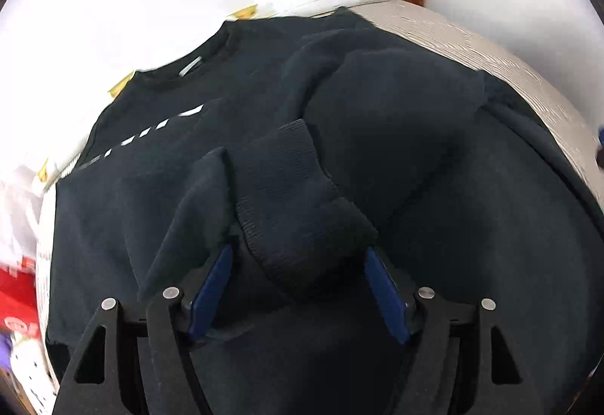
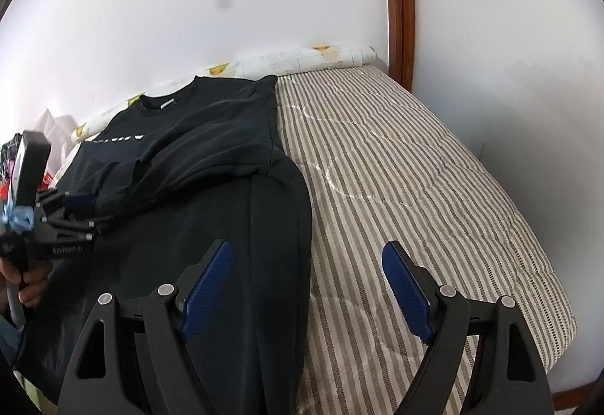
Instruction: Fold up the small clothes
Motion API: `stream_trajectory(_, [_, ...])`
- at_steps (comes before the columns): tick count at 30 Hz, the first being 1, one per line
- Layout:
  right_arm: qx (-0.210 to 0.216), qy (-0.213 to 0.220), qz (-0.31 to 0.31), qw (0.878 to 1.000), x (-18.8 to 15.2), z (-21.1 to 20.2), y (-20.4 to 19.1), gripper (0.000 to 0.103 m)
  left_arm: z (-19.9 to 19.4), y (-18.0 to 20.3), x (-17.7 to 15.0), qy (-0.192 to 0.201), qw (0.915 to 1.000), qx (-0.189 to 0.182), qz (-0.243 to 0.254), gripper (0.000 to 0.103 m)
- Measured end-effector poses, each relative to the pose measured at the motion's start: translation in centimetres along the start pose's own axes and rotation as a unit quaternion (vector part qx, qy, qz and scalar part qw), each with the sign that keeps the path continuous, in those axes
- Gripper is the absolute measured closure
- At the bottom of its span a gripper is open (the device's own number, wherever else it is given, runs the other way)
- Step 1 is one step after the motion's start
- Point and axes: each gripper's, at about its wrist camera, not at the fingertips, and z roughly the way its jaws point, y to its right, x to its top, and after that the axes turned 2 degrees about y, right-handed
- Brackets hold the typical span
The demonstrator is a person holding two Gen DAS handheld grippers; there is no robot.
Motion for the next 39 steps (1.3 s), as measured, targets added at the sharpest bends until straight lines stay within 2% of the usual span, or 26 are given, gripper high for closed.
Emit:
stream_trajectory(3, [0.002, 0.003, 0.004, 1.0, 0.5, 0.3, -0.2, 0.022, 0.0, -0.7, 0.1, 0.002, 0.9997, -0.006, -0.023, 0.035])
stream_trajectory(5, [0.006, 0.005, 0.004, 1.0, 0.8, 0.2, -0.6, 0.022, -0.3, -1.8, 0.4, 0.014, 0.9982, -0.018, -0.056, 0.053])
stream_trajectory(7, [0.009, 0.008, -0.001, 1.0, 1.0, 0.1, -1.1, 0.022, -1.0, -2.9, 0.5, 0.029, 0.9957, -0.038, -0.079, 0.061])
stream_trajectory(8, [0.009, 0.009, -0.004, 1.0, 1.1, 0.1, -1.3, 0.022, -1.3, -3.3, 0.5, 0.033, 0.9951, -0.042, -0.084, 0.08])
stream_trajectory(9, [0.009, 0.01, -0.007, 1.0, 1.1, 0.0, -1.6, 0.022, -1.6, -3.6, 0.4, 0.037, 0.9946, -0.042, -0.088, 0.093])
stream_trajectory(10, [0.01, 0.01, -0.009, 1.0, 1.2, 0.0, -1.8, 0.022, -1.7, -4.1, 0.4, 0.039, 0.9936, -0.046, -0.095, 0.094])
stream_trajectory(13, [0.011, 0.012, -0.011, 1.0, 1.3, -0.1, -2.4, 0.022, -2.6, -6.1, -0.3, 0.051, 0.9884, -0.052, -0.133, 0.094])
stream_trajectory(16, [0.016, 0.014, -0.009, 1.0, 1.5, -0.4, -2.9, 0.022, -4.1, -8.4, -1.0, 0.073, 0.9839, -0.029, -0.161, 0.094])
stream_trajectory(19, [0.016, 0.017, -0.015, 1.0, 1.8, -0.8, -3.8, 0.022, -5.6, -11.7, -2.2, 0.096, 0.9744, 0.006, -0.203, 0.094])
stream_trajectory(22, [0.02, 0.017, -0.022, 0.999, 1.9, -1.0, -4.8, 0.022, -6.3, -14.9, -4.2, 0.1, 0.9606, 0.049, -0.254, 0.094])
stream_trajectory(24, [0.021, 0.017, -0.028, 0.999, 2.0, -1.0, -5.6, 0.022, -6.2, -16.7, -6.1, 0.088, 0.953, 0.047, -0.286, 0.093])
stream_trajectory(27, [0.023, 0.017, -0.04, 0.999, 2.1, -1.2, -6.6, 0.022, -5.5, -18.4, -8.3, 0.06, 0.9447, 0.034, -0.321, 0.087])
stream_trajectory(29, [0.026, 0.018, -0.048, 0.998, 2.2, -1.2, -7.4, 0.022, -5.1, -19.2, -9.7, 0.041, 0.9404, 0.038, -0.335, 0.076])
stream_trajectory(32, [0.027, 0.02, -0.058, 0.998, 2.3, -1.3, -8.3, 0.022, -4.5, -20.4, -11.4, 0.021, 0.9358, 0.048, -0.349, 0.069])
stream_trajectory(34, [0.031, 0.019, -0.062, 0.997, 2.4, -1.2, -8.9, 0.022, -4.7, -20.7, -12.5, 0.018, 0.9344, 0.051, -0.352, 0.066])
stream_trajectory(36, [0.031, 0.017, -0.068, 0.997, 2.5, -0.9, -9.6, 0.022, -4.6, -21.5, -12.8, 0.017, 0.9332, 0.048, -0.356, 0.059])
stream_trajectory(37, [0.031, 0.016, -0.07, 0.997, 2.5, -0.8, -9.9, 0.022, -4.6, -21.8, -12.8, 0.018, 0.933, 0.043, -0.357, 0.051])
stream_trajectory(39, [0.032, 0.014, -0.074, 0.997, 2.5, -0.5, -10.4, 0.022, -4.2, -22.7, -12.3, 0.021, 0.9324, 0.028, -0.36, 0.049])
